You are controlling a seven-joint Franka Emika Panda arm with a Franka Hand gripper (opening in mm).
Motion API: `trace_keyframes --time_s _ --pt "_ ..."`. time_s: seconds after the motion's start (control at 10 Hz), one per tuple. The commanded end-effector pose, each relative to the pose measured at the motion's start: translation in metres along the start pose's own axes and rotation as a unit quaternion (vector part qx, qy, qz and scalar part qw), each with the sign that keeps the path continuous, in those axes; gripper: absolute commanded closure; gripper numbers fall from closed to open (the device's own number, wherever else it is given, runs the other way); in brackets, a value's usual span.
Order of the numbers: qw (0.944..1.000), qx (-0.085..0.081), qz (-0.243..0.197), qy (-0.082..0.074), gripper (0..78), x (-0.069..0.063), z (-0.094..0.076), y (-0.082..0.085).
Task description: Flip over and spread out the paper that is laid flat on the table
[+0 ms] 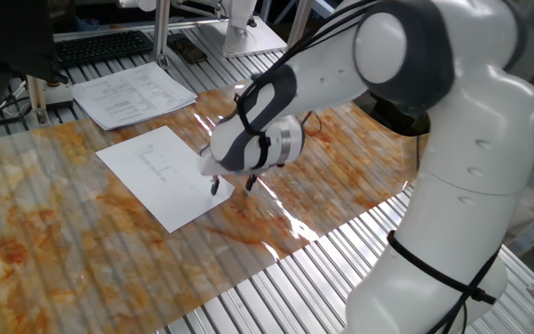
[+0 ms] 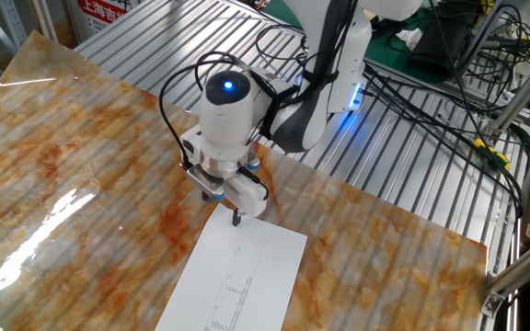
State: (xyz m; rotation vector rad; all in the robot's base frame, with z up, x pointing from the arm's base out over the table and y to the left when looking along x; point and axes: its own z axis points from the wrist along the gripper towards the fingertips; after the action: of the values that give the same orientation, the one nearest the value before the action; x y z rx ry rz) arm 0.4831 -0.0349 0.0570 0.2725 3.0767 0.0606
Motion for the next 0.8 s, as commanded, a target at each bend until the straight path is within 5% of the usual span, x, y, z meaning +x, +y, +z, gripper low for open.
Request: trace_keyframes --time_s 0.1,0.8 --pt "0.9999 -0.014 0.009 0.004 0.1 0.008 0.009 -0.002" --pt "0.9997 -0.008 0.022 0.007 0.1 0.011 -0.012 0.008"
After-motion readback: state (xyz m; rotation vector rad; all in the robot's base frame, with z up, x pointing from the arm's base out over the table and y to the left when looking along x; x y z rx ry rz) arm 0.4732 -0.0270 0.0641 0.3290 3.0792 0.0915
